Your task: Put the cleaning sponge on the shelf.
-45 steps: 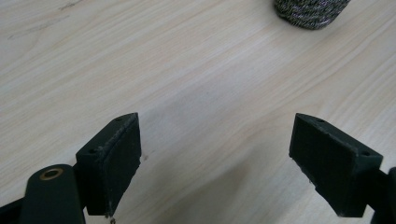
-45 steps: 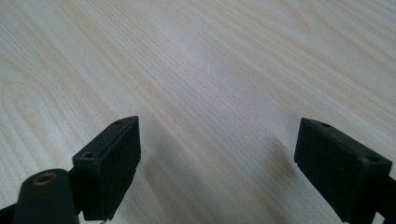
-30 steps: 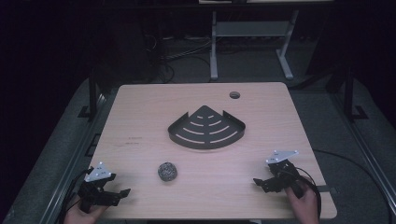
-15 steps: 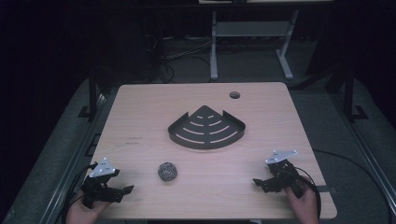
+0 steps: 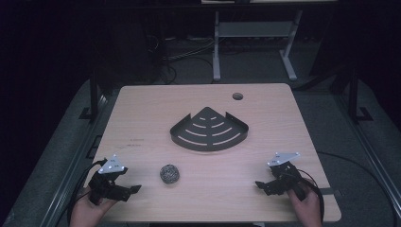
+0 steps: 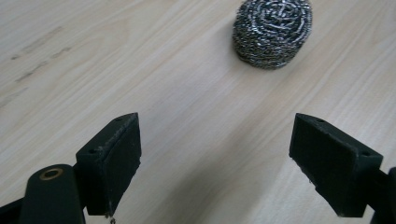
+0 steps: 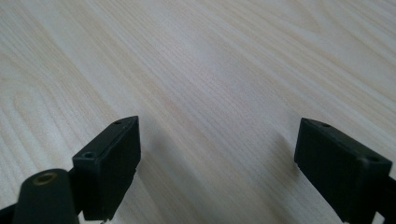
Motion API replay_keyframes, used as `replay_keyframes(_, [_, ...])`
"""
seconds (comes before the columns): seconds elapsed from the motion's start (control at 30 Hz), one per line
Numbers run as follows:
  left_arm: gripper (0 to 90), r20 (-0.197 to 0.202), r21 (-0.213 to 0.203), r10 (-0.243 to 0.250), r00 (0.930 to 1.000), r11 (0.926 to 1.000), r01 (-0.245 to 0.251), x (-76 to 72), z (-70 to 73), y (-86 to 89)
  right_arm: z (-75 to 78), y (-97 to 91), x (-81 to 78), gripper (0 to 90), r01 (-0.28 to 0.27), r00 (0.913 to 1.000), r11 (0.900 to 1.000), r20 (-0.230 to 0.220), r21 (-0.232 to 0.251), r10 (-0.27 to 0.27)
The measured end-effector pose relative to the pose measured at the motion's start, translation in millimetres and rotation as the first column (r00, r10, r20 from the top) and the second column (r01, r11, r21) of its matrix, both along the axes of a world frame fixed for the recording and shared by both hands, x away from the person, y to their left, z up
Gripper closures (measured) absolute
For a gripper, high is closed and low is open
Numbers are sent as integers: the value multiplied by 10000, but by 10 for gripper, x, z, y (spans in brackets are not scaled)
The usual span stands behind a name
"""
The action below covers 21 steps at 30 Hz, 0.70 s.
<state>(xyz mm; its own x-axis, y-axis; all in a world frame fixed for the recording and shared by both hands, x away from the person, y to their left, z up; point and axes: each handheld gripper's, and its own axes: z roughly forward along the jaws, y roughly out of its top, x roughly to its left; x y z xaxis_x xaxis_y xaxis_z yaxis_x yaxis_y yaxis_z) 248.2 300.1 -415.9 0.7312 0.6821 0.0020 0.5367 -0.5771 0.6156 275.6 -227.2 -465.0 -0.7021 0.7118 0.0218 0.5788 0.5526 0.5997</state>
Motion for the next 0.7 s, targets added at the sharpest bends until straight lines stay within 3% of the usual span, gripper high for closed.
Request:
replay_keyframes(0.47, [161, -44, 231, -463, 9989, 9987, 464, 92, 65, -186, 8, -4, -7, 140, 5, 10000, 10000, 41, 59, -6])
replay_keyframes(0.7, [161, -319, 388, -791, 9964, 9960, 803, 145, 58, -325, 8, 2, -1, 140, 26, 10000, 10000, 8, 50, -26])
